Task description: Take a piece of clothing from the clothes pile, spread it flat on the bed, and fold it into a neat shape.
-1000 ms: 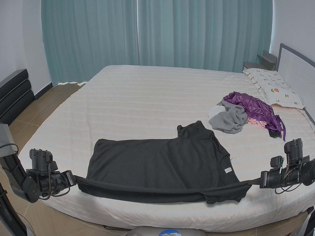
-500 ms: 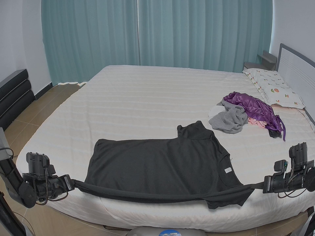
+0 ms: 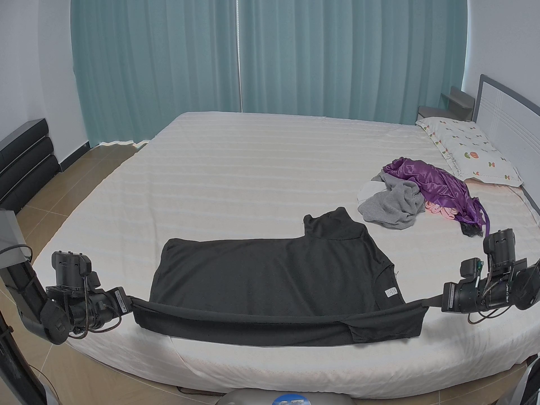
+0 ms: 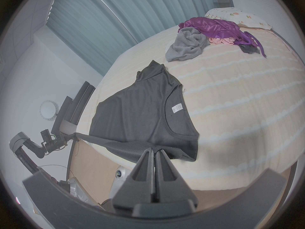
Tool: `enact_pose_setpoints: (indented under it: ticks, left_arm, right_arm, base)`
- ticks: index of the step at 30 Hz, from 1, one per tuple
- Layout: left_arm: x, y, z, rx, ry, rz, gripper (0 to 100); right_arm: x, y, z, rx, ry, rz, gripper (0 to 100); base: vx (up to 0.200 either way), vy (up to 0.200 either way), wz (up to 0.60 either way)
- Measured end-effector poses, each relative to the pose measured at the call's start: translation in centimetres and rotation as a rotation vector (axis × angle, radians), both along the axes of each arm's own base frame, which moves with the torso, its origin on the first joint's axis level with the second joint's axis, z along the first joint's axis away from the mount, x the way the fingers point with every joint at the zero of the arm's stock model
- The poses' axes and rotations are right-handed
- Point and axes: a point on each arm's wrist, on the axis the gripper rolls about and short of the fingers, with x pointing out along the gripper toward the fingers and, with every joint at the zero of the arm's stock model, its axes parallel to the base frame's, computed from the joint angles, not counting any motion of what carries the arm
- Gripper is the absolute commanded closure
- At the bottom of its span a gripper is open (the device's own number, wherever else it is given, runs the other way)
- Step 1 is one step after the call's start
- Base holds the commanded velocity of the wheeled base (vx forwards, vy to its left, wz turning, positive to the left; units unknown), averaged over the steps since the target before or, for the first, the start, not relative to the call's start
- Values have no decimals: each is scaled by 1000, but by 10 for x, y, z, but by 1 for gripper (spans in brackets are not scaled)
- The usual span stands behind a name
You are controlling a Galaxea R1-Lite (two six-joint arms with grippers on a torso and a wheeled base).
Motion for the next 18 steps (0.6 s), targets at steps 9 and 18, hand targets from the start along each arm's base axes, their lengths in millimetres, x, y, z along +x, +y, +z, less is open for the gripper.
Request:
enact_pose_setpoints:
  ticks: [9,18]
  left_arm:
    - [16,1,-2,1,-16,4,100]
    - [19,1,-6,2,-5,2,100]
  right_arm:
    - [23,3,-8,9,19,-2,100]
    - [33,5,-13,10,28,1,100]
  base:
    - [0,0,0]
    - [0,0,0]
